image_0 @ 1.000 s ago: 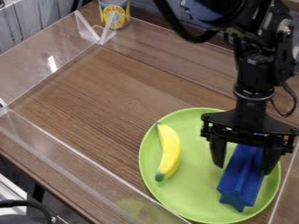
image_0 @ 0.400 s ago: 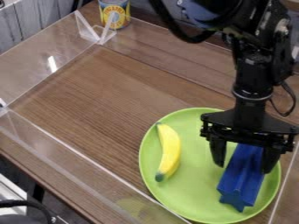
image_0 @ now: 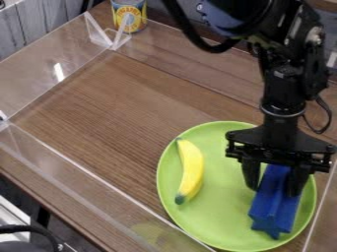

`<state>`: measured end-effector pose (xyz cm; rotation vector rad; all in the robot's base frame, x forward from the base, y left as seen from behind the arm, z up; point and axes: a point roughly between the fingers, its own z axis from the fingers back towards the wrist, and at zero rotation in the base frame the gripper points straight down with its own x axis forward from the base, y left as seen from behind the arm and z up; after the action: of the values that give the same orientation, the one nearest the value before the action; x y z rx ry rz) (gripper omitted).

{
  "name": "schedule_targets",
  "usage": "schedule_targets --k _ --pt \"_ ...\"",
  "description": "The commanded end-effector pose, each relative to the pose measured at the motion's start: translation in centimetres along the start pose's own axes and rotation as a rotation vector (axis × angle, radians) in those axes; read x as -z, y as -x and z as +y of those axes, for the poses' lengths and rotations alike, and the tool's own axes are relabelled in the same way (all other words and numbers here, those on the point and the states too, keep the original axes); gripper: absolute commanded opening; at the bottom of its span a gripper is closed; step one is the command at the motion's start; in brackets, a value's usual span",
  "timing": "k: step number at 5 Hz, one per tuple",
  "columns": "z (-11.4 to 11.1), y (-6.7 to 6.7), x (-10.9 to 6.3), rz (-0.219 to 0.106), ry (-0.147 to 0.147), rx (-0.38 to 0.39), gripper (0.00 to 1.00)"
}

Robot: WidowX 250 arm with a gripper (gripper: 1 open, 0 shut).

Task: Put the blue object in the green plate

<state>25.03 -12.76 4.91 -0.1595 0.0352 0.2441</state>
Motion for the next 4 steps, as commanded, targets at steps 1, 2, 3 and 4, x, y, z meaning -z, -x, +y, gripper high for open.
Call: schedule_targets --k 1,2,3,4 --pt "-0.29 -0.04 -0.95 -0.022 0.016 0.003 0.0" --pt "-0.02 0.05 -1.33 -0.024 0.001 0.006 1.0" --pt "0.19 0.09 -1.76 -0.028 -0.012 0.009 1.0" --pt "0.1 0.06 -1.25 -0.031 -0.005 0.0 1.0"
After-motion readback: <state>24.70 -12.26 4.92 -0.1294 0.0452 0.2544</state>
